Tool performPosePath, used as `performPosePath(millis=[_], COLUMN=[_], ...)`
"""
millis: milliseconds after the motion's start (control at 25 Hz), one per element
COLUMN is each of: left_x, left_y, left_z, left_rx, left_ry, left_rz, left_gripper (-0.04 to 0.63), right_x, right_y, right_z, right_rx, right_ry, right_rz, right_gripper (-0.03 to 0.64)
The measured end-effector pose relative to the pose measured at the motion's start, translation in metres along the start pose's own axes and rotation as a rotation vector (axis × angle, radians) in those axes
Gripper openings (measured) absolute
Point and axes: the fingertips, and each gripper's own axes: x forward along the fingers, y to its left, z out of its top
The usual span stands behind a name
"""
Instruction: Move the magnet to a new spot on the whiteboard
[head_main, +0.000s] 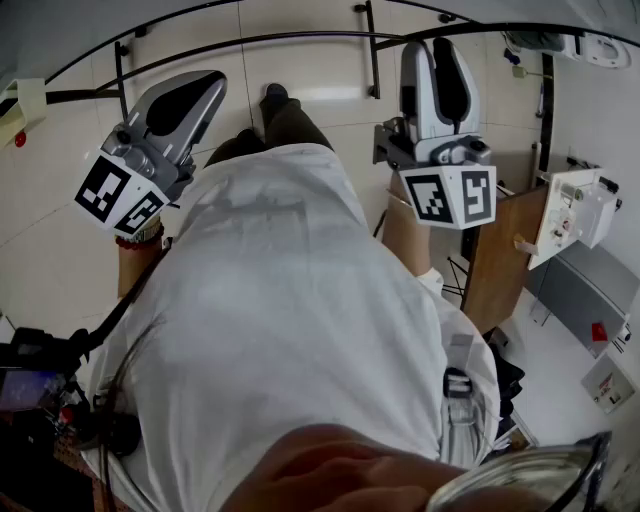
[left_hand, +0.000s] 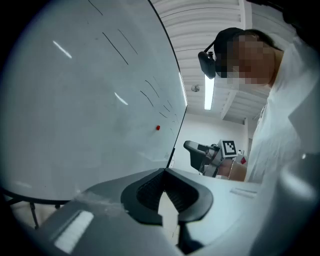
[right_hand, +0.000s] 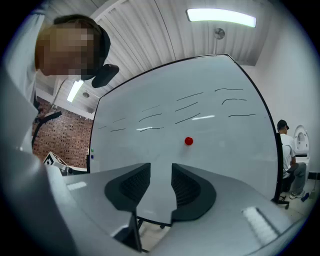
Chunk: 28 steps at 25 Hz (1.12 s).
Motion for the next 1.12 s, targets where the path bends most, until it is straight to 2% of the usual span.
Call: performPosePath(millis=[280, 400, 480, 600, 760, 920, 1120], left_x=[0.039, 0.05, 0.059, 0.074, 0.1, 0.121, 0.127], left_y=[-0.012, 0.011, 0.032, 0.049, 0.039, 0.028, 0.036], left_z=[0.006, 0.026, 0.039, 0.046, 0.041, 0.033, 0.043], left_rx=[0.041, 0.062, 0.085, 0.107, 0.085, 0.085, 0.077], left_ry=[0.046, 0.027, 0.008, 0.016, 0.031, 0.075, 0.059], left_rz=[-0.026, 0.035, 0.067, 0.073, 0.047, -0.002, 0.02], left_gripper=[-0.003, -0.003, -0.003, -0.003, -0.002, -0.003, -0.003], right_x=[0.024, 0.043, 0.061, 0.089, 0.106, 0.118, 0.133], right_y=[-0.018, -0.031, -0.039, -0.053, -0.073, -0.079, -0.076], right_z=[0.008, 0.014, 0.017, 0.018, 0.029, 0.044, 0.048], right_rx=[-0.02, -0.032, -0.082, -0.165, -0.187, -0.174, -0.204], right_ry=[0.011, -0.023, -0.037, -0.031, -0.042, -0.085, -0.093], right_rz=[0.044, 0.067, 0.076, 0.032, -0.024, 0.008, 0.03], right_gripper=[0.137, 0.135, 0.137, 0.137, 0.136, 0.137, 0.137])
